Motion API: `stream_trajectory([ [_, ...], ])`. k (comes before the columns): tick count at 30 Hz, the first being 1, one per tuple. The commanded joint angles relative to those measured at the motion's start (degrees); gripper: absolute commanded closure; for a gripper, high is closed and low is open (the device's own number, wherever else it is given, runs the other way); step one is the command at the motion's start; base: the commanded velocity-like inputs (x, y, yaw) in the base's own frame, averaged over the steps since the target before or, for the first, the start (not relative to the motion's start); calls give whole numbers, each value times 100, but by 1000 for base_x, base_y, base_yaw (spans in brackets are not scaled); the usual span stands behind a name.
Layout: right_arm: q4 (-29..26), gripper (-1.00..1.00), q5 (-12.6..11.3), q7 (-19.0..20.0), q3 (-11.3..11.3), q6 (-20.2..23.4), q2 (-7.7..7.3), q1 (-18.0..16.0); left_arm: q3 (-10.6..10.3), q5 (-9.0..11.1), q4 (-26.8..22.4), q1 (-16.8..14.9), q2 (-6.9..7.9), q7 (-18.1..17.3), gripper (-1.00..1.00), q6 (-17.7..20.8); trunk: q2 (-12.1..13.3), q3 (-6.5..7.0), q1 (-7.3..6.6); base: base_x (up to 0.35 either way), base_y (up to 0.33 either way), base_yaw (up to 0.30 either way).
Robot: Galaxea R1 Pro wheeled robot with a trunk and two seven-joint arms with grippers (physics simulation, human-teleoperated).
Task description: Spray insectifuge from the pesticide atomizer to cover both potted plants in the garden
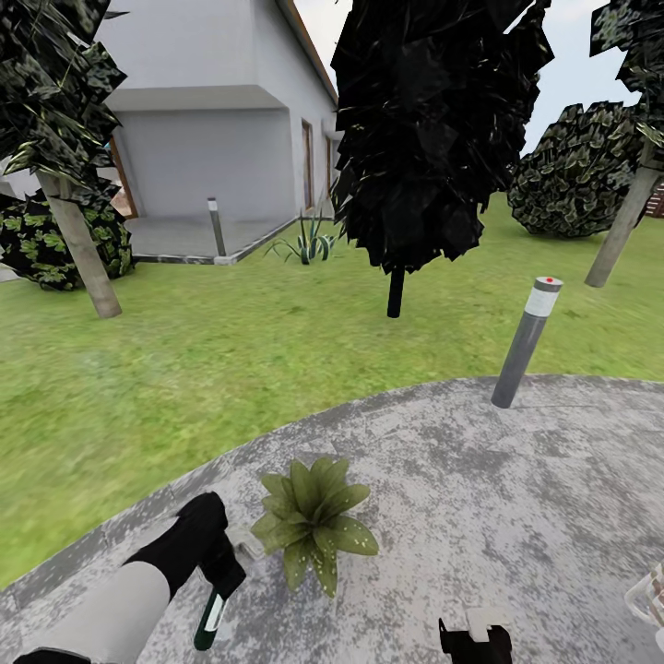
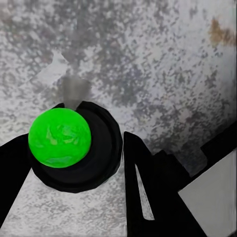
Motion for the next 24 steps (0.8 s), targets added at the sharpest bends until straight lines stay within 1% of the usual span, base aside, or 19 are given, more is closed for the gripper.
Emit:
stream_trajectory([
  [1, 3, -100, -27, -28, 49, -14, -1, -3, -25, -53, 9, -2, -21, -59, 100, -2, -2, -5, -1, 0, 0, 0],
  [3, 3, -100, -26, -28, 50, -14, -1, -3, -34, -53, 30, 9, -27, -65, 100, -22, -2, -5, -1, 0, 0, 0],
  [4, 3, -100, -26, -28, 50, -13, -1, -3, -37, -54, 48, 21, 4, -66, 100, -28, -2, -5, -1, 0, 0, 0],
  [7, 5, -100, -26, -28, 50, -16, -1, -3, -10, -72, 290, 32, 45, -61, 100, -38, -2, -5, -1, 0, 0, 0],
  [12, 4, -100, -26, -28, 49, -15, -1, -3, -11, -74, 263, 1, 27, -3, 100, -16, -2, -5, -1, 12, 10, 0],
  [20, 3, -100, -26, -28, 57, -15, 14, -2, -16, -72, 258, -13, 15, 2, 100, -9, -2, -5, -1, 204, 194, -8],
  [24, 3, -100, -26, -28, 58, -17, 16, -2, -17, -74, 255, -14, -14, 3, 100, -9, -2, -5, -1, 74, 75, -213],
])
